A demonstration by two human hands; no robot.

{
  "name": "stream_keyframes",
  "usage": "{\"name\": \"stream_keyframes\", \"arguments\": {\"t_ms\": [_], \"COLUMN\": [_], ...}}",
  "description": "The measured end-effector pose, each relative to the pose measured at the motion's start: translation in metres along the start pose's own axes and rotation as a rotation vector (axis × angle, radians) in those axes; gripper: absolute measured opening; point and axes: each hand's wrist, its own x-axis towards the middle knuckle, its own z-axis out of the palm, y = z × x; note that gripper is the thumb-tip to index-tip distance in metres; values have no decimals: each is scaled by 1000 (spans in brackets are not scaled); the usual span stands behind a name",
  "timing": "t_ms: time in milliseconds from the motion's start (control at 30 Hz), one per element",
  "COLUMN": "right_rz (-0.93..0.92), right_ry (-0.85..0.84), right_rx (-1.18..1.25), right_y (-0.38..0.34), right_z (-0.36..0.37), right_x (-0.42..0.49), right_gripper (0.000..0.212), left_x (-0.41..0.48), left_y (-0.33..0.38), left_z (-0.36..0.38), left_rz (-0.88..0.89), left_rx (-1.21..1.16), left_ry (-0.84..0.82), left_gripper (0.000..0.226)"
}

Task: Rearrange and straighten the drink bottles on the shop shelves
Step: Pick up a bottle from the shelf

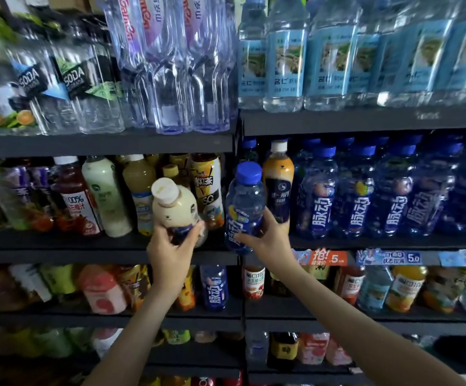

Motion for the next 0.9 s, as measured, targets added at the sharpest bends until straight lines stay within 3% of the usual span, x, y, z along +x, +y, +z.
{"name": "stream_keyframes", "arguments": {"t_ms": [333,633,800,900], "right_rz": [101,203,89,-145], "right_ry": [30,0,118,284], "right_rx": [-125,-352,-454,-683], "right_y": [-5,-10,1,5], "right_z": [33,26,37,47], "right_x": [36,52,37,25], "right_gripper": [69,53,70,78], "left_x": [7,20,18,18], "left_y": [-14,-21,-20,-15], "left_z": [-12,-2,4,4], "left_rz": [-38,-118,-161,-149], "left_rx": [26,-27,-32,-8], "left_ry": [-43,-129,-158,-165], "left_gripper": [46,53,51,46]}}
